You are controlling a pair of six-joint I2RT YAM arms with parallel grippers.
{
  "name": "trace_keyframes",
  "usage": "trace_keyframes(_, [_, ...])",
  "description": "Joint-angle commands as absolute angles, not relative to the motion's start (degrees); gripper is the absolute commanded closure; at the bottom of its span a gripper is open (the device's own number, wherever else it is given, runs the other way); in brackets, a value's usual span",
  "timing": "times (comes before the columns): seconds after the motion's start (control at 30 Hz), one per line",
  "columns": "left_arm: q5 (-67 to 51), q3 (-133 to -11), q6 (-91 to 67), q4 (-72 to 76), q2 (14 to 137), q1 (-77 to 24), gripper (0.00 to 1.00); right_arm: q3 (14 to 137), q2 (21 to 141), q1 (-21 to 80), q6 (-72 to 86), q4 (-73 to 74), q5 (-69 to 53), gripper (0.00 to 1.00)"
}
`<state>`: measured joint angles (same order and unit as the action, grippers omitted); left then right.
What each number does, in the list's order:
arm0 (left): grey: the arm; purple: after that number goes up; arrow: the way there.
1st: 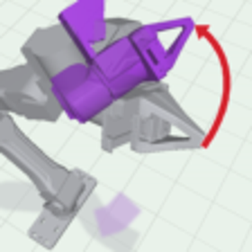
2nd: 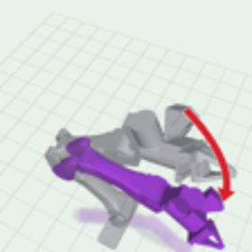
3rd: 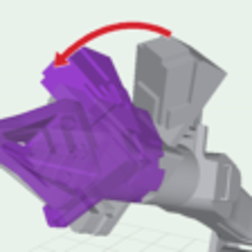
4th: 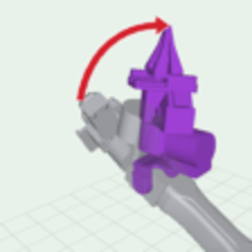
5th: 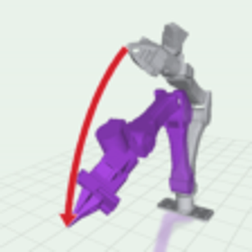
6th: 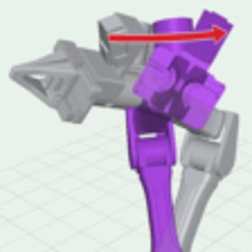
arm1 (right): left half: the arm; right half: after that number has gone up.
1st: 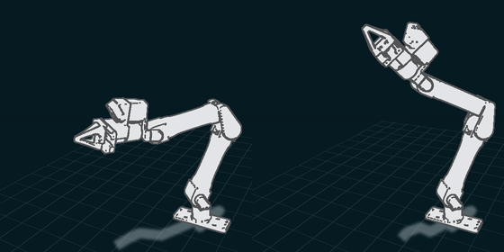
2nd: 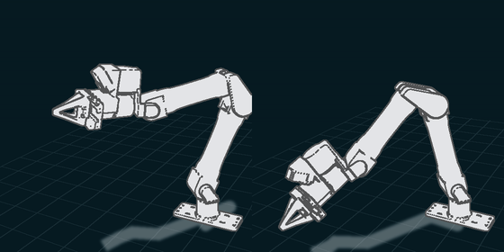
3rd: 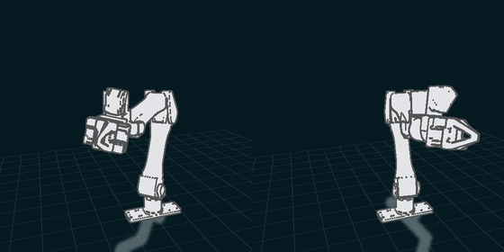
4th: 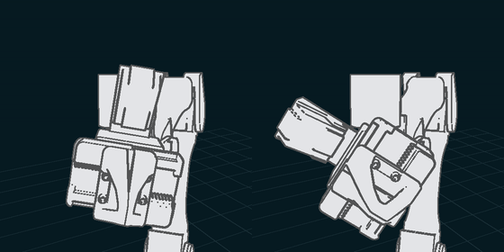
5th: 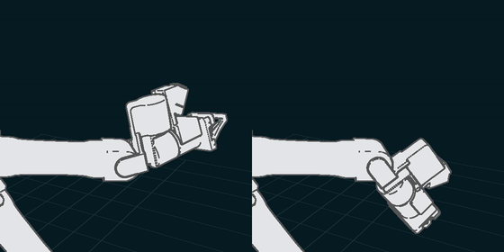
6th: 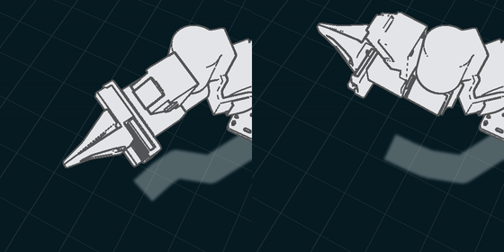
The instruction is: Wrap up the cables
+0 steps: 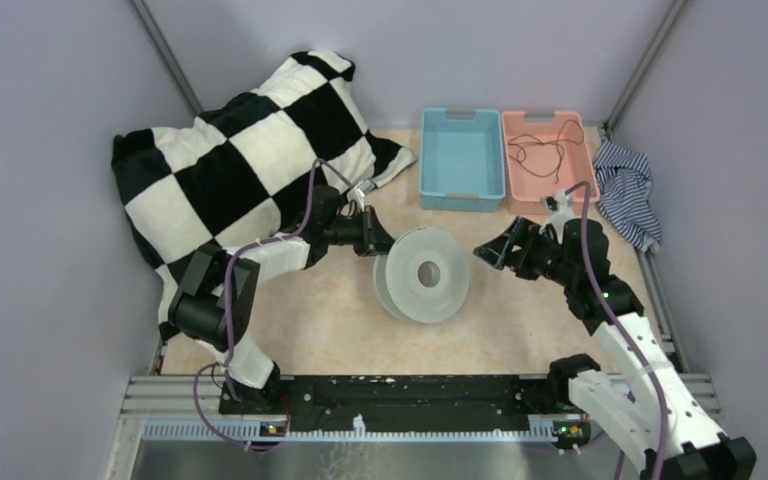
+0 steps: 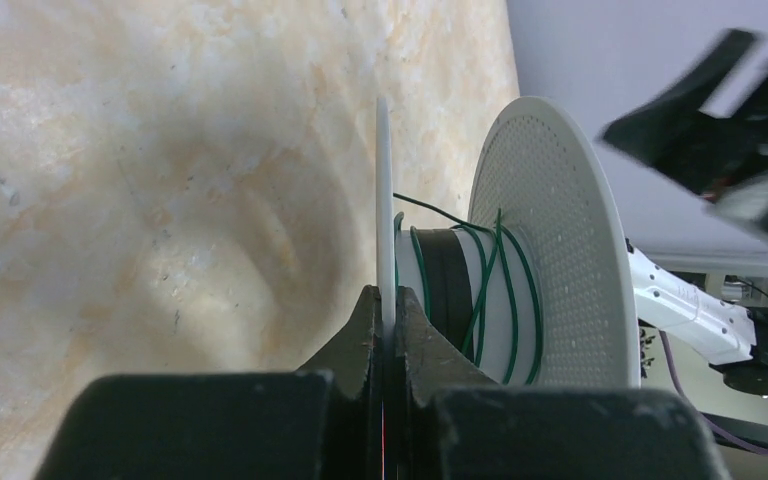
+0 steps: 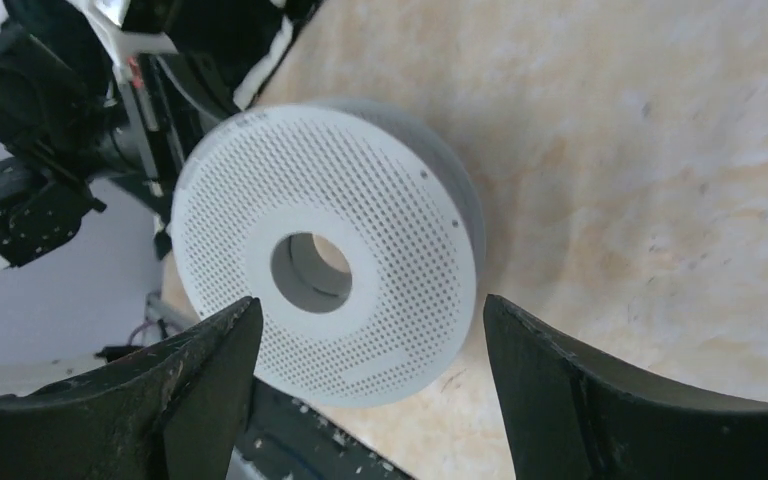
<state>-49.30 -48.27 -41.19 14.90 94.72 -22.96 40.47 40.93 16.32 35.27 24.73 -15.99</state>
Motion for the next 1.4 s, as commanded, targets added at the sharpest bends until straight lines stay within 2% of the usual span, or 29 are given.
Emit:
trace_keyframes(0.0, [-51.8,-47.5,-43.7,22.6,90.1,-22.8,1.00,32.4,43.8,10.7,47.2,8.3,-40.5,0.19])
trace_keyframes(0.17, [-48.0,-45.2,-41.5,22.2,87.2,-22.1,1.00,33.0,44.6,9.6,46.5,8.3,-40.5,0.18])
trace_keyframes(0.33, [-47.8,-42.3,-46.1,31.4,90.4,-22.1,1.00,35.8,45.2,9.6,43.9,12.9,-36.3,0.18])
trace_keyframes(0.47, [-46.3,-42.3,-46.3,32.9,92.4,-22.2,1.00,36.3,43.3,9.6,44.1,15.0,-32.3,0.17])
trace_keyframes(0.8, [-38.1,-44.3,-46.6,30.5,95.9,-22.2,1.00,36.6,41.8,9.6,45.1,16.5,-28.5,0.17])
trace_keyframes(1.07, [-37.0,-44.8,-47.1,29.0,98.0,-22.2,1.00,37.5,41.9,9.6,44.4,17.8,-28.0,0.17])
trace_keyframes(1.13, [-36.9,-45.5,-45.8,27.0,97.8,-22.2,0.91,37.4,41.6,9.5,44.6,17.8,-28.0,0.17])
trace_keyframes(1.2, [-36.8,-46.7,-44.7,24.6,97.8,-22.2,0.77,37.3,41.6,9.6,44.7,17.6,-28.0,0.17])
trace_keyframes(1.37, [-34.4,-49.0,-41.5,17.9,96.7,-22.2,0.57,37.3,42.0,9.5,44.9,17.0,-28.4,0.17])
